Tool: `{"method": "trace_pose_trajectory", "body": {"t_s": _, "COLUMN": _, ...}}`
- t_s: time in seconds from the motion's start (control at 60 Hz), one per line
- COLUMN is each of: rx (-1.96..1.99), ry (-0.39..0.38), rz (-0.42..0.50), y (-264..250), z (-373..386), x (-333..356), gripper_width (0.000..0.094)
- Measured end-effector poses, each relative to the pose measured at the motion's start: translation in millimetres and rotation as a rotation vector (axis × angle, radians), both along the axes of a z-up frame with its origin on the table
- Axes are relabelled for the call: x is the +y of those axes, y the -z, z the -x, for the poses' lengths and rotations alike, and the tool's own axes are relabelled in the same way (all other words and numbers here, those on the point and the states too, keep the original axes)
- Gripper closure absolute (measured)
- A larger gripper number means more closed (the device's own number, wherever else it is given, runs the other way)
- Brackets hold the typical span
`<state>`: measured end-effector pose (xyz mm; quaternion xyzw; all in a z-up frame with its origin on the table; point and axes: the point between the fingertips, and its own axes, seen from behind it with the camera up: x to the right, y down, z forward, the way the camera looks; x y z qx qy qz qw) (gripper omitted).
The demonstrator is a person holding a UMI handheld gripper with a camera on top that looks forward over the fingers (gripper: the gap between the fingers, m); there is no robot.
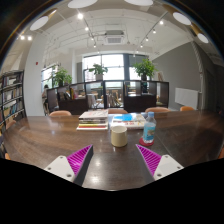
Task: Pour water
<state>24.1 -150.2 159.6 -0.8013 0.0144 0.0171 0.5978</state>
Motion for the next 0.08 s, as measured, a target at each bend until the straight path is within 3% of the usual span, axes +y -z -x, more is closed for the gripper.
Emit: {"method": "trace_pose_trajectory", "body": {"t_s": 0.083, "rx": -0.007, "ry": -0.002, "rz": -0.004, "y": -3.6, "z": -0.5, "x": -4.3, "gripper_width": 0.0078}}
